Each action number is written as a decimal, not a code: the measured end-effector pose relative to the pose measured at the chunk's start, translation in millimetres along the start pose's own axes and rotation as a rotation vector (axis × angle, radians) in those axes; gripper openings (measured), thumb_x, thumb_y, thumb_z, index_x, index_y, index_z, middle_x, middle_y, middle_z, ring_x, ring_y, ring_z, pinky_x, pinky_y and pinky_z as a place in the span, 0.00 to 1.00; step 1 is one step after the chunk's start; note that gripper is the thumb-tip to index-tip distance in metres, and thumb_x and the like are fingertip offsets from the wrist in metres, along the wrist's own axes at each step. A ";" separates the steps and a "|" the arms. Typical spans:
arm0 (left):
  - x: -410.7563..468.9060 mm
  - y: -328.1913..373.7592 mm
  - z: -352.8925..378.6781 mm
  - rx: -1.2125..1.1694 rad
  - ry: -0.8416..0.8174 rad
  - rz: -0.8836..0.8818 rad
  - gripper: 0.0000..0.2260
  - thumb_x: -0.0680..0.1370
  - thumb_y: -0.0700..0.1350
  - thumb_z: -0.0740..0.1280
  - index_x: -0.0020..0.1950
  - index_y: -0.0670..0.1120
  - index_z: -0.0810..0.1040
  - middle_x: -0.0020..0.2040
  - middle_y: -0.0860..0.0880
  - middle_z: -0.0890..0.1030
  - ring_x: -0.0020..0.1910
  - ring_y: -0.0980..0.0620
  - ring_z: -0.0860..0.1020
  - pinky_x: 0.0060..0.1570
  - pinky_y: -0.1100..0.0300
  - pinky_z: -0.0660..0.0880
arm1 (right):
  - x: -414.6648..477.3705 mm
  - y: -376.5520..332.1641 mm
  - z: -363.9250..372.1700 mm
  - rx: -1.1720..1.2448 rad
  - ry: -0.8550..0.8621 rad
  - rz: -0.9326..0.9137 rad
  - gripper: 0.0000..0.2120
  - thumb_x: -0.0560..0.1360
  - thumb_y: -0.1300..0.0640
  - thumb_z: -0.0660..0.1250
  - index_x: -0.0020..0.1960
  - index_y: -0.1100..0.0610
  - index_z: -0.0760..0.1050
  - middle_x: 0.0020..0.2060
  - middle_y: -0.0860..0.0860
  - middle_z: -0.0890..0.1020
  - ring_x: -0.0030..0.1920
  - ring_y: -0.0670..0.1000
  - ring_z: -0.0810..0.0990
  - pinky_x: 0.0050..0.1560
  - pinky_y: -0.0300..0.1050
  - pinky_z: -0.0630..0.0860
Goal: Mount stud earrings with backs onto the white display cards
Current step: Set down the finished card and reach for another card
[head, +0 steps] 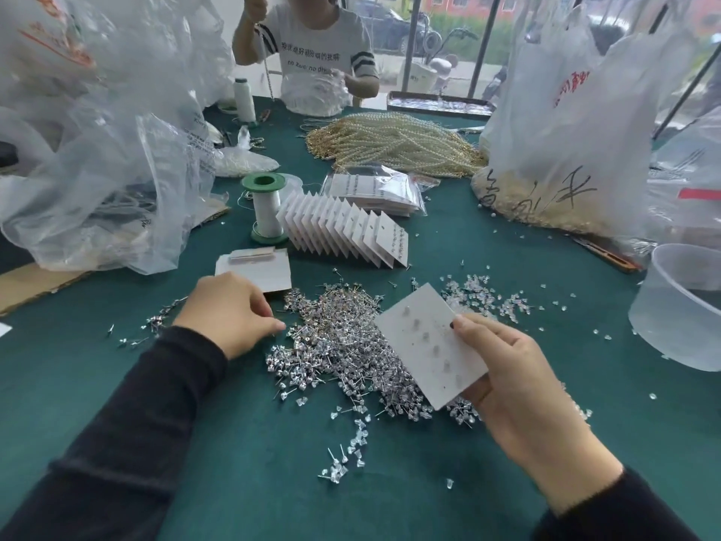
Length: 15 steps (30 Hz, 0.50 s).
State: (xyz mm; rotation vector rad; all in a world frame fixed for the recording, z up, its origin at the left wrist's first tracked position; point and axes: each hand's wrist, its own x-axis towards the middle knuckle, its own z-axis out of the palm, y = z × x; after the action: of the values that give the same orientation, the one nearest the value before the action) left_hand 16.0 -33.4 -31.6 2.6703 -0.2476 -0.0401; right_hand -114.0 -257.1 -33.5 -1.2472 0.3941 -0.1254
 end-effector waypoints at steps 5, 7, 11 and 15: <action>-1.3 6.1 6.4 0.046 0.050 -0.020 0.07 0.68 0.47 0.74 0.34 0.48 0.79 0.34 0.49 0.78 0.42 0.48 0.76 0.44 0.61 0.71 | -2.3 1.7 1.2 -0.008 0.006 0.039 0.15 0.75 0.61 0.63 0.34 0.54 0.84 0.34 0.52 0.84 0.31 0.49 0.81 0.29 0.41 0.77; -0.4 7.0 7.5 0.045 0.049 -0.016 0.06 0.69 0.46 0.73 0.35 0.47 0.78 0.37 0.48 0.79 0.43 0.47 0.76 0.46 0.59 0.71 | -3.4 3.1 0.8 -0.013 0.014 0.059 0.13 0.75 0.61 0.64 0.35 0.55 0.83 0.33 0.53 0.84 0.31 0.49 0.81 0.30 0.41 0.77; 1.1 3.7 7.1 0.009 0.051 -0.035 0.06 0.70 0.46 0.72 0.35 0.46 0.78 0.37 0.47 0.79 0.41 0.48 0.74 0.44 0.61 0.69 | -5.2 3.5 2.4 -0.083 -0.038 0.047 0.15 0.75 0.59 0.63 0.35 0.52 0.83 0.32 0.50 0.83 0.30 0.47 0.80 0.32 0.41 0.75; 1.3 1.5 6.2 -0.019 0.022 -0.022 0.05 0.70 0.43 0.72 0.35 0.47 0.78 0.37 0.48 0.80 0.42 0.47 0.76 0.45 0.61 0.71 | -6.4 2.7 4.3 -0.099 -0.060 0.057 0.16 0.76 0.59 0.62 0.34 0.50 0.83 0.32 0.50 0.83 0.31 0.47 0.80 0.34 0.42 0.75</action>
State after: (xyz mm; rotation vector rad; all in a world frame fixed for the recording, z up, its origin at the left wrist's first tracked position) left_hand 16.6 -37.7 -36.5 2.6536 -0.2093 -0.0193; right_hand -118.7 -250.4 -33.5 -1.3325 0.3876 -0.0204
